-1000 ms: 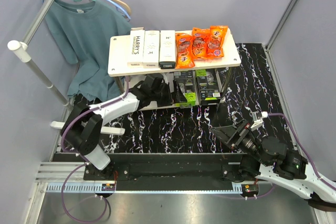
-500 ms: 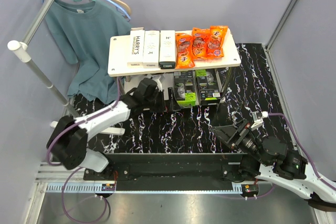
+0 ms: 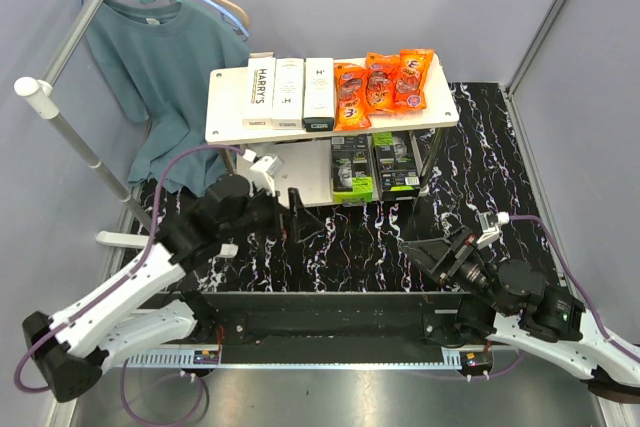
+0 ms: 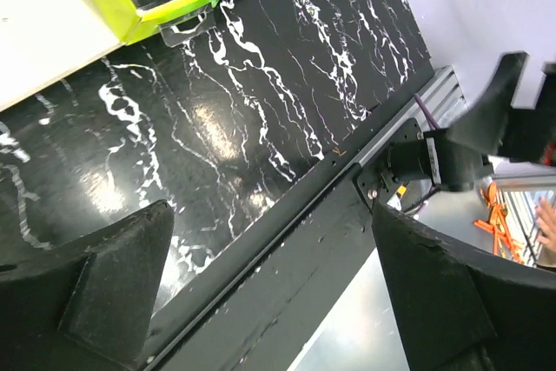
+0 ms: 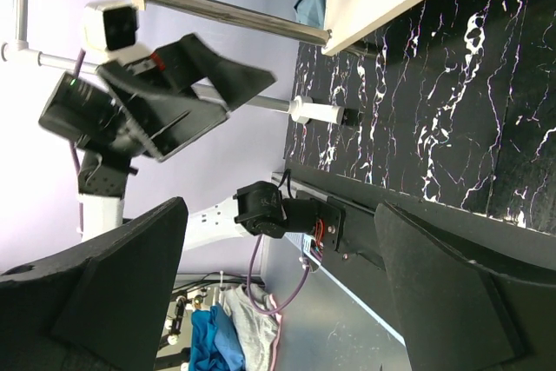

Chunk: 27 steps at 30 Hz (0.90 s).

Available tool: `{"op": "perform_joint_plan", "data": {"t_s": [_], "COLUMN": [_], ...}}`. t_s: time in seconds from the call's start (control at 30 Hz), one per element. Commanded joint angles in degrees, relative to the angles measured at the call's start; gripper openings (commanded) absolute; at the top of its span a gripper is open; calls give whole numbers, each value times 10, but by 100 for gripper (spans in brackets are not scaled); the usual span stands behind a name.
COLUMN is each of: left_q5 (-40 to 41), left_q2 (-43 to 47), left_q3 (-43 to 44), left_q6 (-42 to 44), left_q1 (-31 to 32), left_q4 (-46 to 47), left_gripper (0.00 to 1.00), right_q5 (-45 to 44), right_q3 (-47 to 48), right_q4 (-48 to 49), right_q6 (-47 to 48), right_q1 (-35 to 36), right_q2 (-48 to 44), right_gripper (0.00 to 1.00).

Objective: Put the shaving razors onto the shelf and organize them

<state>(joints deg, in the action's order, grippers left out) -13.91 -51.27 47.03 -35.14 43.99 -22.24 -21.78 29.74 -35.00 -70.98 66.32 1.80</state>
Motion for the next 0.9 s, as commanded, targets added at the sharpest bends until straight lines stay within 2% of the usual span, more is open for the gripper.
{"op": "perform_joint_plan", "data": {"t_s": [0.0, 0.17, 0.27, 0.53, 0.57, 0.67, 0.87], "left_q5": [30, 53, 107, 245, 272, 291, 292], "left_q2": [56, 64, 42, 26, 30, 35, 35], "left_q3": [26, 46, 54, 74, 75, 73, 65], "left_q6": [45, 68, 72, 56, 47, 40, 30], "left_q1": [1, 1, 1, 1, 1, 0, 0], "left_q4": [-88, -141, -199, -299, -313, -327, -336], "left_gripper": [99, 99, 99, 99, 99, 99, 99], "right_q5": [-7, -8, -20, -82, -89, -117, -169], "right_q3": [2, 6, 22, 167, 190, 221, 247], "right_q4": [10, 9, -16, -280, -335, -418, -493], "right_q6": [-1, 1, -14, -80, -107, -158, -226], "right_q1": [-1, -1, -1, -1, -1, -1, -1], "right_q2": [9, 27, 59, 259, 293, 345, 392], "right_gripper": [100, 100, 100, 100, 100, 100, 100]}}
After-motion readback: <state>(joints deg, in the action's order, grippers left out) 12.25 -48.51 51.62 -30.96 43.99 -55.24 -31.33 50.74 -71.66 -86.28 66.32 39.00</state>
